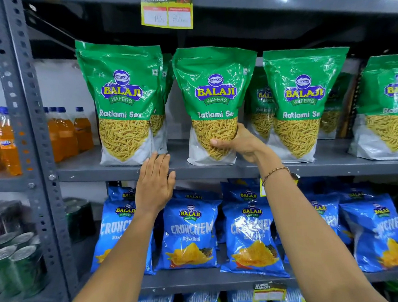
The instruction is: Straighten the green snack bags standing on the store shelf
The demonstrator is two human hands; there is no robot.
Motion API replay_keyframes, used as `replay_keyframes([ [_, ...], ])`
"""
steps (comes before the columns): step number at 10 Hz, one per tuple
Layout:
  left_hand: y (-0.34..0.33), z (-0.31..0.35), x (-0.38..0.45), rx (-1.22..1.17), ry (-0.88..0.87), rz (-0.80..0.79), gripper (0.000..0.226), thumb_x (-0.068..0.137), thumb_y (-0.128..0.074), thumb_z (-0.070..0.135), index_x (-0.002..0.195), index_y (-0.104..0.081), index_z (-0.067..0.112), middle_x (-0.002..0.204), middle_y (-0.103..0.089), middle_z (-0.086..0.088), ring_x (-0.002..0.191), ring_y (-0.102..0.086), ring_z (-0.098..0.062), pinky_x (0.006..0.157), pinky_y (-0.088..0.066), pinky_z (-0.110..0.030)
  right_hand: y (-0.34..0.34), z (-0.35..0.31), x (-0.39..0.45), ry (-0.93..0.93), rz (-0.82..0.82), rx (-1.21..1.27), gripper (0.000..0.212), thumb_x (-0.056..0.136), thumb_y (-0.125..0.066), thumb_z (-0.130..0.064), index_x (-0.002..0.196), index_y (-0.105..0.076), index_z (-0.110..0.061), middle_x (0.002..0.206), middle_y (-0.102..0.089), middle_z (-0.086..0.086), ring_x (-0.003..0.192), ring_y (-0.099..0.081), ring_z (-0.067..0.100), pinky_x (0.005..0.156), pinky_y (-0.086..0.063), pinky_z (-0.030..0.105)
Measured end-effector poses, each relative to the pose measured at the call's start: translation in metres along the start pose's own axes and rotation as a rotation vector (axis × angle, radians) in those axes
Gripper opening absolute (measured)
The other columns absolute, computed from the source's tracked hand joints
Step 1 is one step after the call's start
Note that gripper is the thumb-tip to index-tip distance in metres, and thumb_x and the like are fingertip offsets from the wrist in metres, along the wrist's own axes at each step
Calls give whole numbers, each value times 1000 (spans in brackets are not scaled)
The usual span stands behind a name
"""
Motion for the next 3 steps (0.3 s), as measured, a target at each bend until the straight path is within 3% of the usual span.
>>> replay_keyframes([
  [2, -1, 2, -1, -20, -22, 4, 51, 99, -31, 30, 130, -54, -2, 131, -57, -19, 131, -46, -35, 113, -23, -42, 2, 7, 7, -46, -39, 13, 97, 63, -85, -12, 142, -29, -5, 137, -52, 14, 128, -49, 28, 112, -37, 45],
  [3, 1, 0, -1, -84, 37, 32, 52, 98, -30, 31, 132, -52, -1, 135, -54, -18, 135, -41, -33, 116, -19, -41, -2, 10, 2, -37, -20, 4, 103, 68, -83, -15, 147, -17, -6, 143, -45, 14, 134, -43, 28, 113, -34, 43],
])
Point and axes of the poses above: each hand's wrist, its own x-axis towards the middle knuckle, its own y-axis out of the back of the hand, z = x × y, the point moved 10 cm from there along x, towards the middle knuckle
